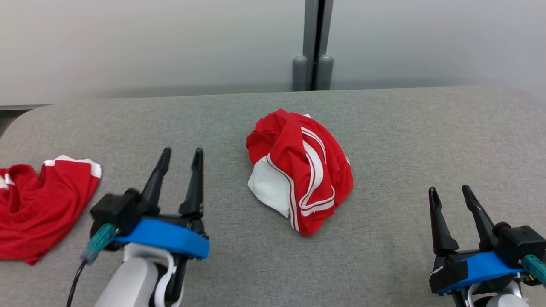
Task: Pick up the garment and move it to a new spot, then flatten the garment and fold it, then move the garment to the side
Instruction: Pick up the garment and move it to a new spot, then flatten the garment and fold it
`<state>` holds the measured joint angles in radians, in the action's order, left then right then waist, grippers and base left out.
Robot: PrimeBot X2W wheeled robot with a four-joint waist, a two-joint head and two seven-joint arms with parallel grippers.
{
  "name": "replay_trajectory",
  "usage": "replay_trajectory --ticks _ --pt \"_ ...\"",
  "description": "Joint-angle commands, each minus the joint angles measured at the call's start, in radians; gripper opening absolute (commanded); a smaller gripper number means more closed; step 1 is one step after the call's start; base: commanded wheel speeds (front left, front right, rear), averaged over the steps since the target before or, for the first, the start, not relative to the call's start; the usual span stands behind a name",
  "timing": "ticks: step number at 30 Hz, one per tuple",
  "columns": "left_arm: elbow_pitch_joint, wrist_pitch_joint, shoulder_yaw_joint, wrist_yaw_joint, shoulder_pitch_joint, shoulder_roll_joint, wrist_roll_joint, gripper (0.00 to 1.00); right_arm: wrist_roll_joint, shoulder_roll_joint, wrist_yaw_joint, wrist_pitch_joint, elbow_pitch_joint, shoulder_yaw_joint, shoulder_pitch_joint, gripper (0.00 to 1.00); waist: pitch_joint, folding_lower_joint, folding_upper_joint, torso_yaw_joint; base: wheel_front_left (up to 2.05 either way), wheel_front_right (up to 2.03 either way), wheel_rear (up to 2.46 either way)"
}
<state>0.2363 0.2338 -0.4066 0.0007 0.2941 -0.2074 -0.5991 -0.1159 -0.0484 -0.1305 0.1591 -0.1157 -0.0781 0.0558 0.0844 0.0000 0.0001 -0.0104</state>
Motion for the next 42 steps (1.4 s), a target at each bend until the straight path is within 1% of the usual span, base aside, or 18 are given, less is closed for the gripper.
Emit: replay_trajectory --ticks 1,4,9,14,16,22,30,36,39,42 --pt "-0.016 0.016 0.018 0.004 -0.035 -0.012 0.012 1.00 0.000 -0.004 0.000 -0.005 0.006 -0.001 -0.010 1.00 -0.003 0.0000 -0.0001 0.012 0.00 0.00 0.00" --pt "-0.048 0.031 0.065 -0.006 -0.096 -0.020 0.035 1.00 0.003 -0.004 0.000 -0.013 0.012 0.002 -0.014 1.00 -0.005 0.0000 -0.0001 0.025 0.00 0.00 0.00" --pt "-0.106 0.031 0.172 -0.034 -0.198 0.010 0.116 1.00 0.004 -0.004 0.000 -0.021 0.017 0.008 -0.011 1.00 -0.005 0.0000 -0.0001 0.038 0.00 0.00 0.00" --pt "-0.089 0.031 0.235 -0.055 -0.270 0.037 0.197 1.00 0.006 -0.004 0.000 -0.025 0.017 0.011 -0.014 1.00 -0.008 0.0000 -0.0001 0.049 0.00 0.00 0.00" --pt "-0.069 0.032 0.245 -0.062 -0.291 0.039 0.225 1.00 0.006 -0.004 0.000 -0.028 0.017 0.011 -0.016 1.00 -0.010 0.0000 -0.0001 0.052 0.00 0.00 0.00" --pt "-0.021 0.032 0.254 -0.054 -0.305 0.033 0.285 1.00 0.019 -0.004 0.000 -0.036 0.013 0.005 -0.024 1.00 -0.014 0.0000 -0.0001 0.061 0.00 0.00 0.00" --pt "-0.029 0.032 0.282 -0.063 -0.288 0.031 0.302 1.00 0.009 -0.004 0.000 -0.041 0.004 0.007 -0.027 1.00 -0.017 0.0000 -0.0001 0.060 0.00 0.00 0.00" --pt "-0.024 0.032 0.287 -0.071 -0.286 0.041 0.309 1.00 0.001 -0.004 0.000 -0.038 -0.003 0.012 -0.025 1.00 -0.017 0.0000 -0.0001 0.057 0.00 0.00 0.00" --pt "-0.023 0.032 0.290 -0.075 -0.288 0.044 0.310 1.00 -0.001 -0.003 0.000 -0.044 -0.005 0.030 -0.015 1.00 -0.013 0.0000 -0.0001 0.055 0.00 0.00 0.00" --pt "-0.021 0.032 0.291 -0.079 -0.286 0.046 0.311 1.00 0.004 -0.003 0.000 -0.059 0.001 0.090 0.012 1.00 -0.008 0.0000 -0.0001 0.055 0.00 0.00 0.00"
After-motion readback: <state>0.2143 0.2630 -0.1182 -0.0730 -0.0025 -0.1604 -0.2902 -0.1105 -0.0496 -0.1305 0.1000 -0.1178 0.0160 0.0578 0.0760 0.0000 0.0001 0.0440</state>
